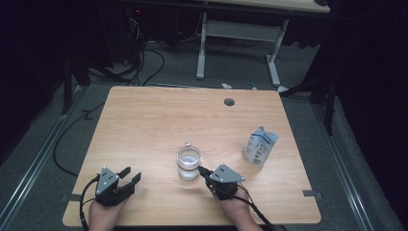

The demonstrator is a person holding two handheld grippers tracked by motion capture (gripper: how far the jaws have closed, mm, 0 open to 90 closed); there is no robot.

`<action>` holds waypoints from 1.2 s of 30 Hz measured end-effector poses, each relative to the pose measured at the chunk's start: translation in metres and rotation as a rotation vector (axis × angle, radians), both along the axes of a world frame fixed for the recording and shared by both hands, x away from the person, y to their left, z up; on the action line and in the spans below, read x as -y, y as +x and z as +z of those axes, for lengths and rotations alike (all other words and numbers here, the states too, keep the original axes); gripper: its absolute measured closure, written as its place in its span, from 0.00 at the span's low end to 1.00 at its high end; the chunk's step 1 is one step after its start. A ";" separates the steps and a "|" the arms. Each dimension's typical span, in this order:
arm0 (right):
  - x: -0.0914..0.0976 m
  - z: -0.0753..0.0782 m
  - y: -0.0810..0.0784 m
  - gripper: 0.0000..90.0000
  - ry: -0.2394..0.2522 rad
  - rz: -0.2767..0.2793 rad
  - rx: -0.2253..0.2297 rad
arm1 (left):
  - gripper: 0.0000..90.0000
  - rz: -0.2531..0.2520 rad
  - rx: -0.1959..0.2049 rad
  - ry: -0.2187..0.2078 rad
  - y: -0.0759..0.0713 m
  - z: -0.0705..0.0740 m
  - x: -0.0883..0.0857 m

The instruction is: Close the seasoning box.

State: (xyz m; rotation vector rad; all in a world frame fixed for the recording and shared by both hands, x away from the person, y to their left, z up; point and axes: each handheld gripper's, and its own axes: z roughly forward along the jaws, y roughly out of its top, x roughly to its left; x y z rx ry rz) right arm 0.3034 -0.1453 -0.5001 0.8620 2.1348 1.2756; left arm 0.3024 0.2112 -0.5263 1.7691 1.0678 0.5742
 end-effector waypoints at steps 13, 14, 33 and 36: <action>-0.004 0.000 -0.001 0.98 0.000 0.015 -0.001 | 0.57 -0.001 -0.001 -0.005 -0.001 0.000 0.000; -0.003 0.000 -0.001 0.98 0.007 0.013 0.005 | 0.57 -0.001 -0.002 -0.006 -0.001 0.000 -0.001; 0.094 -0.007 0.000 0.60 0.027 -0.208 -0.022 | 0.57 -0.006 -0.001 0.006 -0.002 0.000 0.002; 0.127 -0.008 -0.011 0.59 0.042 -0.277 -0.014 | 0.57 -0.016 0.005 0.007 -0.004 0.001 0.006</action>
